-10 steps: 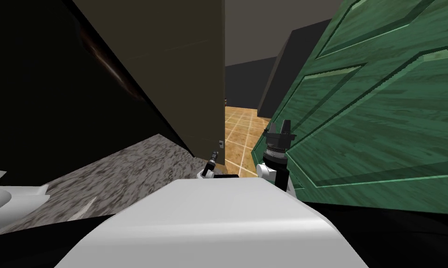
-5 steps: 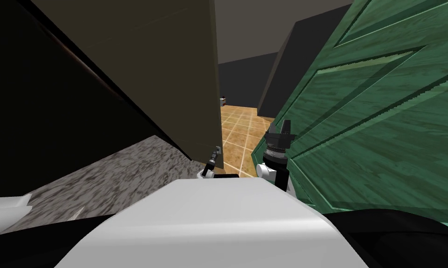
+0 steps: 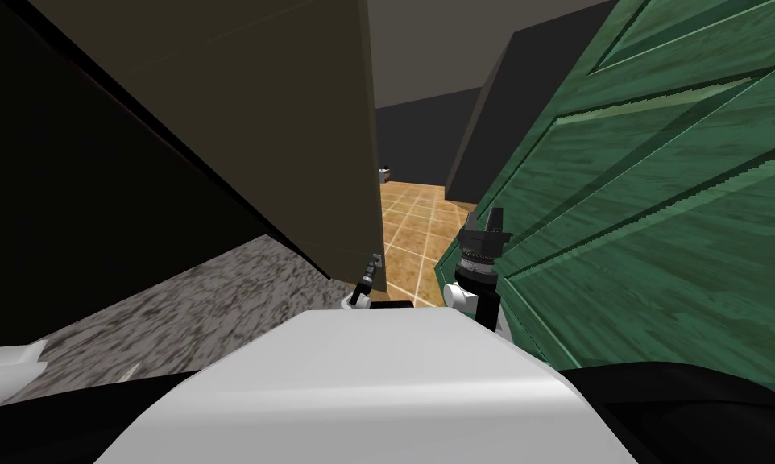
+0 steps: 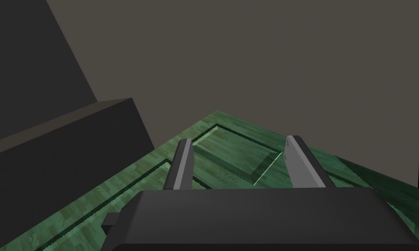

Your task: Push the door open

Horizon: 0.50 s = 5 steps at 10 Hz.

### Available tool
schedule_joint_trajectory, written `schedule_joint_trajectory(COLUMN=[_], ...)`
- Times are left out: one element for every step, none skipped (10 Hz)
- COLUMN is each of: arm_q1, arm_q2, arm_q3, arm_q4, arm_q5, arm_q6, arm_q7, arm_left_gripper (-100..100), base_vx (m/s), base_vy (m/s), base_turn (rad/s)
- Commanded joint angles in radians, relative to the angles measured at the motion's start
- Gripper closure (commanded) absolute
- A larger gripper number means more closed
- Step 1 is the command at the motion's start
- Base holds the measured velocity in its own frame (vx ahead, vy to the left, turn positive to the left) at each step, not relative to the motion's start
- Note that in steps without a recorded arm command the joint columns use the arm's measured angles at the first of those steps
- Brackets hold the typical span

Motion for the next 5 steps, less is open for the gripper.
schedule_joint_trajectory(arm_q1=[0.001, 0.001, 0.001, 0.001, 0.000], arm_q2=[0.000, 0.000, 0.000, 0.009, 0.010], arm_q3=[0.000, 0.000, 0.000, 0.015, 0.019], arm_q4=[0.000, 0.000, 0.000, 0.005, 0.006], arm_q5=[0.000, 0.000, 0.000, 0.004, 0.005], arm_q6=[-0.001, -0.001, -0.001, 0.000, 0.000], arm_q7=[0.000, 0.000, 0.000, -0.003, -0.003], arm_left_gripper=[100, 100, 100, 100, 100], base_vx=[-0.010, -0.007, 0.000, 0.091, 0.145], base_vy=[0.003, 0.001, 0.000, -0.044, -0.095], base_turn=[0.002, 0.003, 0.000, 0.028, 0.031])
